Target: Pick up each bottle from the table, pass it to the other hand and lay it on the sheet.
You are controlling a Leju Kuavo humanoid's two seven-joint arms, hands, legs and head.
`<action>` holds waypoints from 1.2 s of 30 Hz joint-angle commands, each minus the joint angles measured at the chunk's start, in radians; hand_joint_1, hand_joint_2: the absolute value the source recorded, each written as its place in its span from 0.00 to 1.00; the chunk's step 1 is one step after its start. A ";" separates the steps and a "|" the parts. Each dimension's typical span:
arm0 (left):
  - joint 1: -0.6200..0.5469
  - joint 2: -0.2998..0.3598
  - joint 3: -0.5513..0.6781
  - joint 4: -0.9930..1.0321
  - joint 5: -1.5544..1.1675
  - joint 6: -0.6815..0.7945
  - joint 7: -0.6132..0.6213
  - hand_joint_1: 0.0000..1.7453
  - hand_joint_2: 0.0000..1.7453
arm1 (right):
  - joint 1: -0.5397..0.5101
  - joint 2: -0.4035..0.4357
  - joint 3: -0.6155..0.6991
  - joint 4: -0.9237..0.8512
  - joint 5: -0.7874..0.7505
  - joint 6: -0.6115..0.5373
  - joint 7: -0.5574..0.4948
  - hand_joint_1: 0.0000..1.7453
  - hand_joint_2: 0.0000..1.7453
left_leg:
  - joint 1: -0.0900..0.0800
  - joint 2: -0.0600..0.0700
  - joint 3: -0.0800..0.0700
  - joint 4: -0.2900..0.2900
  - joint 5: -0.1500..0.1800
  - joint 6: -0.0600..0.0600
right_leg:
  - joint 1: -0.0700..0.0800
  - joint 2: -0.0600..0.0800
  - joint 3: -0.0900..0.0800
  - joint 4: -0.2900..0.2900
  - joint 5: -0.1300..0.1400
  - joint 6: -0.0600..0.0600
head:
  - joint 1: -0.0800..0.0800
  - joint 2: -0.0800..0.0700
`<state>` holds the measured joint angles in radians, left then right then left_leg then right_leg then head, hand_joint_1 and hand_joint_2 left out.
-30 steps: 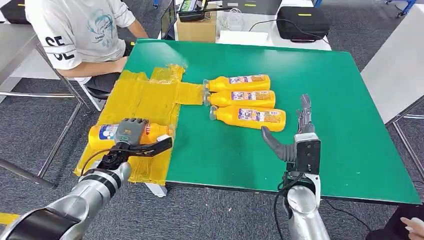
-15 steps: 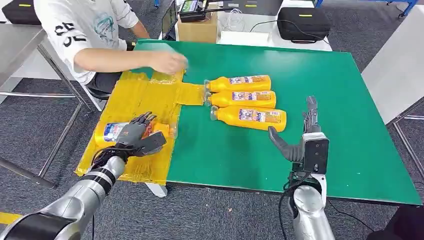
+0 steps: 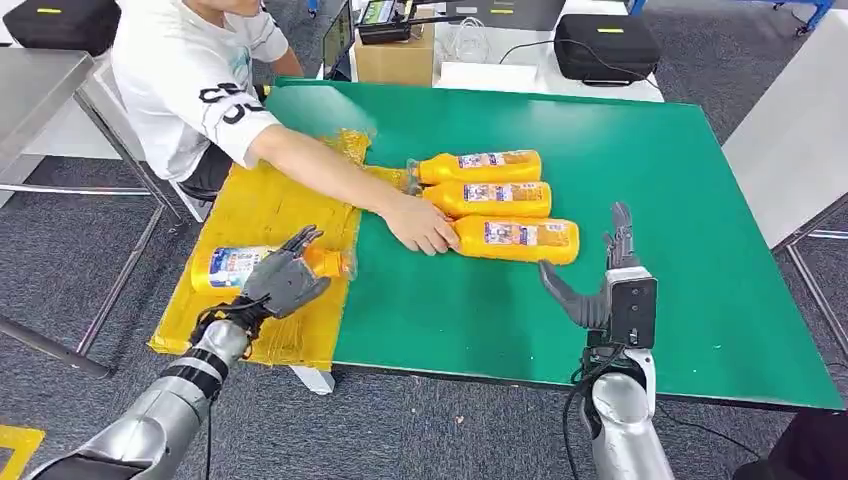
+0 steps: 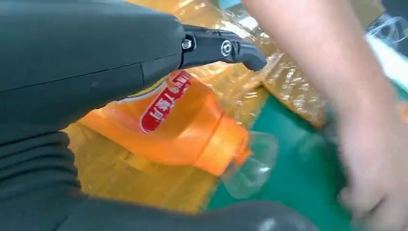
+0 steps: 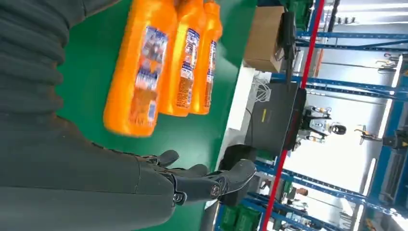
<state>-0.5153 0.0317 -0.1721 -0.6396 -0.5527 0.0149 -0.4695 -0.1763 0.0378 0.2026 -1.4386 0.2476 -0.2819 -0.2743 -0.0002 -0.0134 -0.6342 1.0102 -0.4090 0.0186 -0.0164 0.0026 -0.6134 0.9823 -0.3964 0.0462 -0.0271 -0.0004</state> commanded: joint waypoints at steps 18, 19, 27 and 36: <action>0.148 -0.164 0.053 -0.380 0.713 0.098 -0.016 0.00 1.00 | -0.015 -0.019 0.093 0.139 0.117 -0.052 0.063 0.00 1.00 | 0.000 0.000 0.001 0.000 -0.001 0.000 | 0.000 0.000 0.001 -0.001 -0.001 -0.001 | 0.000 0.000; 0.148 -0.164 0.053 -0.380 0.713 0.098 -0.016 0.00 1.00 | -0.015 -0.019 0.093 0.139 0.117 -0.052 0.063 0.00 1.00 | 0.000 0.000 0.001 0.000 -0.001 0.000 | 0.000 0.000 0.001 -0.001 -0.001 -0.001 | 0.000 0.000; 0.146 -0.150 0.013 -0.362 0.722 0.067 0.017 0.00 1.00 | -0.015 -0.036 0.114 0.162 0.158 -0.035 0.102 0.00 1.00 | 0.000 0.000 0.000 -0.001 -0.001 0.000 | 0.000 -0.001 0.001 -0.001 -0.001 -0.001 | 0.000 0.000; 0.143 -0.143 -0.007 -0.298 0.745 0.038 0.051 0.00 1.00 | -0.027 -0.115 0.155 0.268 0.314 0.054 0.238 0.00 1.00 | 0.000 0.000 0.004 -0.001 -0.002 -0.001 | 0.001 0.000 0.005 -0.003 -0.001 -0.002 | 0.000 0.000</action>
<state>-0.3467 -0.1320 -0.1465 -1.0304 0.1789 0.0599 -0.4303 -0.1701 0.0016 0.2991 -1.3039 0.4924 -0.2740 -0.1042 -0.0008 -0.0147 -0.6366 1.0102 -0.4093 0.0190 -0.0168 0.0017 -0.6151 0.9819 -0.3967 0.0465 -0.0267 0.0000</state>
